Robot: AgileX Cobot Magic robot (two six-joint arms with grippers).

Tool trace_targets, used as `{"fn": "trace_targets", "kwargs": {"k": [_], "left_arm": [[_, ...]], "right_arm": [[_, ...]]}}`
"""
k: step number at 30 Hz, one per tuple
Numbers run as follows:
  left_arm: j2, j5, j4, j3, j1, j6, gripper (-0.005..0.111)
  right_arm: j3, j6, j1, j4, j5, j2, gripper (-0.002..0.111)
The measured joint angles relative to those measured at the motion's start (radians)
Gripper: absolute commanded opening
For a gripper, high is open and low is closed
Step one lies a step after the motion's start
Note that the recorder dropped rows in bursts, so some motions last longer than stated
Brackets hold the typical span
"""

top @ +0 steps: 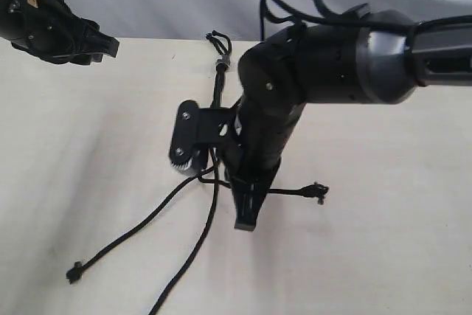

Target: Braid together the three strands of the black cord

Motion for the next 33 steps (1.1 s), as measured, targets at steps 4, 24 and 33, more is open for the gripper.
{"fn": "trace_targets", "kwargs": {"k": [4,24,33], "left_arm": [[0.0,0.0,0.0,0.0,0.0,0.0,0.057],[0.0,0.0,-0.031,0.0,0.0,0.0,0.057],[0.0,0.177,-0.113,-0.013,-0.127,0.087,0.057]], "right_arm": [[0.004,0.046,-0.094,0.002,0.027,0.024,0.0],[0.008,0.044,-0.161,0.006,-0.007,0.15,0.078],[0.011,0.04,-0.232,0.021,-0.041,-0.098,0.079]]}}
